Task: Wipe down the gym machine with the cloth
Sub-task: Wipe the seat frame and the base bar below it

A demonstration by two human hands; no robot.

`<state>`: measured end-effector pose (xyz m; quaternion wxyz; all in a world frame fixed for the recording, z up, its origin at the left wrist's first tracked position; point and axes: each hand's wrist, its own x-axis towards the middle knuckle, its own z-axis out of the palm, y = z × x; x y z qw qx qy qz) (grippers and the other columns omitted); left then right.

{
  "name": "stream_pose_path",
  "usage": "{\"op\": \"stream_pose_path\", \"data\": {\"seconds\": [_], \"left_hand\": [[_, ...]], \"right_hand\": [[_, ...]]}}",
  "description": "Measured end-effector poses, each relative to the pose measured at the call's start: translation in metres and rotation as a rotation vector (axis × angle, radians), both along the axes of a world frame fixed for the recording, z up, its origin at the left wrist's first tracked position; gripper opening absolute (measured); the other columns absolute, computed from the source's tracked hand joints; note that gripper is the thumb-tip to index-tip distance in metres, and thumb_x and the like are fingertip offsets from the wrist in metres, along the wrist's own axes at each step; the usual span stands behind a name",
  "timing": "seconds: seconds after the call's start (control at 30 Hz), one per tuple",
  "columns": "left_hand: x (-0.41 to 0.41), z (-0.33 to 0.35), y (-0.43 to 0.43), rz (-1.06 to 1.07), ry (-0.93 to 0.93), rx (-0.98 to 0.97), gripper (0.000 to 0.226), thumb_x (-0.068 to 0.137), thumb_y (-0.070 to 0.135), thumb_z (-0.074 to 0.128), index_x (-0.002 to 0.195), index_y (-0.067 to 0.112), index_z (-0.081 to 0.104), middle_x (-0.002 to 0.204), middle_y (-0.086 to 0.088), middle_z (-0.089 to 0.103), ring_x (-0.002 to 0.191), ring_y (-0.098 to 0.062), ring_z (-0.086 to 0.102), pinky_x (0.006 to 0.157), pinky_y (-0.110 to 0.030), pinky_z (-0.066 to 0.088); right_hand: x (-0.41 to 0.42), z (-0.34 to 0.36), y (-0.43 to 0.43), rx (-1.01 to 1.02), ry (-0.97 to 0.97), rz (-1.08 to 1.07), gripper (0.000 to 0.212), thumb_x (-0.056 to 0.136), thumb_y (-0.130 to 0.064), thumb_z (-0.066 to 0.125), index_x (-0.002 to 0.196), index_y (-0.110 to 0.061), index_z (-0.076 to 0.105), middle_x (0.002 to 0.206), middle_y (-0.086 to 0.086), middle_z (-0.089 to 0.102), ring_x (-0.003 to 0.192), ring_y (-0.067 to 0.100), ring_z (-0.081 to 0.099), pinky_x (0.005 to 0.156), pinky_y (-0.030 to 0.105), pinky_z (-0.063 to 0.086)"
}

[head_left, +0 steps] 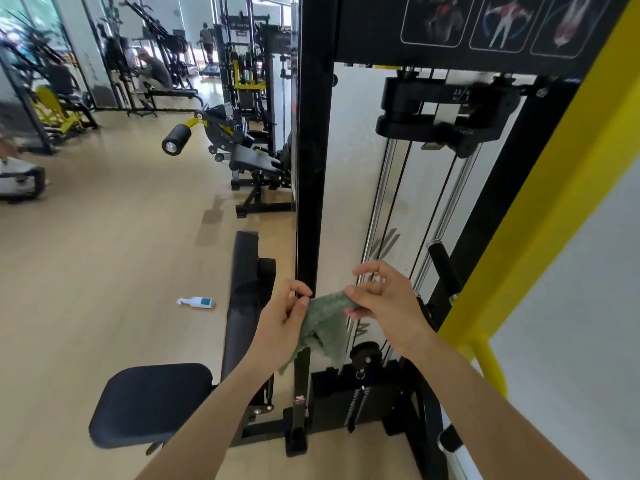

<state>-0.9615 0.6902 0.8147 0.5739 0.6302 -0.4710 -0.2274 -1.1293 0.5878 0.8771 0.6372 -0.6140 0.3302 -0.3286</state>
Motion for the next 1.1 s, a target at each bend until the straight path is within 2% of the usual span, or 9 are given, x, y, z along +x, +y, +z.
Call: {"op": "stream_pose_path", "data": {"seconds": [0.1,0.17,0.27,0.5,0.67,0.77,0.9,0.97,1.1], "left_hand": [[0.001,0.010,-0.001,-0.081,0.021,-0.037,0.018,0.107,0.013,0.044,0.101,0.021,0.060,0.089,-0.001,0.062,0.080,-0.013,0.060,0.073,-0.025,0.050],[0.001,0.014,-0.001,-0.159,0.038,-0.006,0.006,0.101,0.024,0.058,0.102,0.019,0.062,0.092,0.008,0.063,0.085,-0.007,0.060,0.077,-0.022,0.050],[0.009,0.015,-0.004,-0.134,-0.122,0.000,0.030,0.085,0.016,0.080,0.105,0.024,0.060,0.091,0.014,0.063,0.083,-0.006,0.062,0.074,-0.020,0.053],[0.048,0.054,-0.021,-0.043,-0.527,0.002,0.021,0.093,0.024,0.067,0.112,0.032,0.071,0.097,0.023,0.068,0.090,-0.005,0.065,0.079,-0.018,0.050],[0.084,0.106,-0.035,0.002,-0.618,-0.011,0.022,0.095,0.014,0.068,0.099,0.033,0.077,0.084,0.032,0.069,0.075,0.000,0.068,0.068,-0.014,0.050],[0.104,0.132,-0.047,0.051,-0.548,-0.054,0.035,0.090,0.013,0.074,0.090,0.047,0.072,0.089,0.024,0.071,0.080,-0.005,0.066,0.072,-0.013,0.047],[0.120,0.161,-0.069,0.179,-0.338,-0.168,0.035,0.088,0.015,0.078,0.082,0.050,0.074,0.082,0.012,0.067,0.080,-0.011,0.061,0.075,-0.018,0.044],[0.122,0.170,-0.081,0.230,-0.213,-0.213,0.029,0.089,0.018,0.077,0.078,0.046,0.077,0.077,0.013,0.071,0.076,-0.012,0.064,0.073,-0.021,0.047],[0.107,0.180,-0.106,0.330,0.082,-0.262,0.016,0.094,0.020,0.072,0.079,0.021,0.078,0.061,0.003,0.067,0.053,-0.011,0.057,0.056,-0.025,0.050]], "right_hand": [[0.004,0.005,-0.004,0.094,-0.133,0.051,0.021,0.093,0.005,0.063,0.111,-0.002,0.069,0.088,0.022,0.073,0.077,0.028,0.074,0.068,0.028,0.062],[0.005,0.006,-0.008,0.131,-0.154,0.087,0.024,0.094,0.011,0.057,0.109,0.000,0.071,0.100,0.020,0.075,0.092,0.027,0.075,0.076,0.028,0.062],[0.007,0.006,-0.011,0.009,-0.113,0.086,0.035,0.087,0.021,0.057,0.107,-0.004,0.072,0.101,0.014,0.077,0.099,0.025,0.074,0.082,0.030,0.061],[0.026,0.034,-0.031,-0.215,-0.133,-0.116,0.018,0.082,0.006,0.077,0.090,-0.011,0.078,0.083,0.009,0.078,0.081,0.025,0.075,0.075,0.029,0.061],[0.047,0.073,-0.058,-0.185,-0.262,-0.200,0.012,0.084,0.002,0.076,0.089,-0.008,0.075,0.083,0.012,0.077,0.082,0.027,0.075,0.078,0.033,0.062],[0.060,0.099,-0.072,-0.090,-0.337,-0.243,0.011,0.086,0.003,0.074,0.096,-0.002,0.073,0.088,0.015,0.076,0.084,0.027,0.074,0.081,0.036,0.062],[0.076,0.129,-0.085,0.071,-0.464,-0.208,0.019,0.091,0.001,0.069,0.109,0.001,0.070,0.095,0.016,0.075,0.086,0.028,0.071,0.082,0.036,0.063],[0.084,0.137,-0.088,0.023,-0.483,-0.152,0.024,0.093,-0.001,0.068,0.116,-0.006,0.069,0.104,0.011,0.075,0.093,0.024,0.072,0.086,0.037,0.062],[0.099,0.136,-0.085,-0.210,-0.359,-0.022,0.038,0.094,0.003,0.063,0.107,-0.032,0.064,0.101,-0.021,0.074,0.104,0.007,0.069,0.091,0.030,0.057]]}}
